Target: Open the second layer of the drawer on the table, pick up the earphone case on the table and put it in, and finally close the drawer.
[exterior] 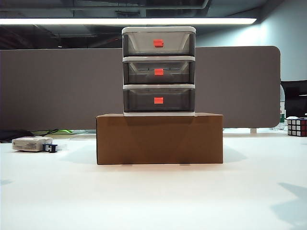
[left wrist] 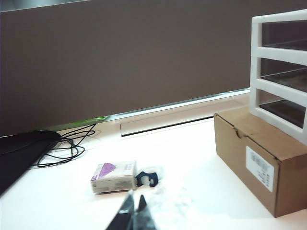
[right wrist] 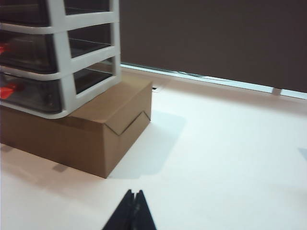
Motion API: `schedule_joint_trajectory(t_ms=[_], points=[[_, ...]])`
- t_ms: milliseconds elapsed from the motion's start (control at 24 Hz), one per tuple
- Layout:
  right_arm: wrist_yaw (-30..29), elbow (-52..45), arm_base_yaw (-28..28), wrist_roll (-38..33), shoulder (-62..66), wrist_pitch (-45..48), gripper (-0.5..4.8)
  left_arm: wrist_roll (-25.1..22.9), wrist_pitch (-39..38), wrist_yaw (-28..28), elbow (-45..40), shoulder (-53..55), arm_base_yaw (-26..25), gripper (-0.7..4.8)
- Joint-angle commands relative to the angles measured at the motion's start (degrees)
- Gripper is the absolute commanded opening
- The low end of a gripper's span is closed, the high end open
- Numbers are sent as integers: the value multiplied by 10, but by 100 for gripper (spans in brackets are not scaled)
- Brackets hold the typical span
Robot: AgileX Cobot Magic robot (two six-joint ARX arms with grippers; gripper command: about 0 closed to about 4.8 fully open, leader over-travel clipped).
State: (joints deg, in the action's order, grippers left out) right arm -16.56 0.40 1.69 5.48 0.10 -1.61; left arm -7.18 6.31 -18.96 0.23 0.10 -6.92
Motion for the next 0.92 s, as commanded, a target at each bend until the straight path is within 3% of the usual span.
schedule_joint_trajectory(t_ms=[42, 208, 333, 916], points=[[0, -4, 2, 1, -1, 6, -5, 20, -3, -14, 2, 0, -3, -6], [44, -3, 2, 0, -1, 17, -5, 63, -23, -14, 2, 0, -3, -5], [93, -3, 2, -12, -1, 38, -5, 68, -50, -14, 2, 0, -3, -5], [90, -3, 2, -12, -1, 34, -5, 68, -54, -14, 2, 0, -3, -5]])
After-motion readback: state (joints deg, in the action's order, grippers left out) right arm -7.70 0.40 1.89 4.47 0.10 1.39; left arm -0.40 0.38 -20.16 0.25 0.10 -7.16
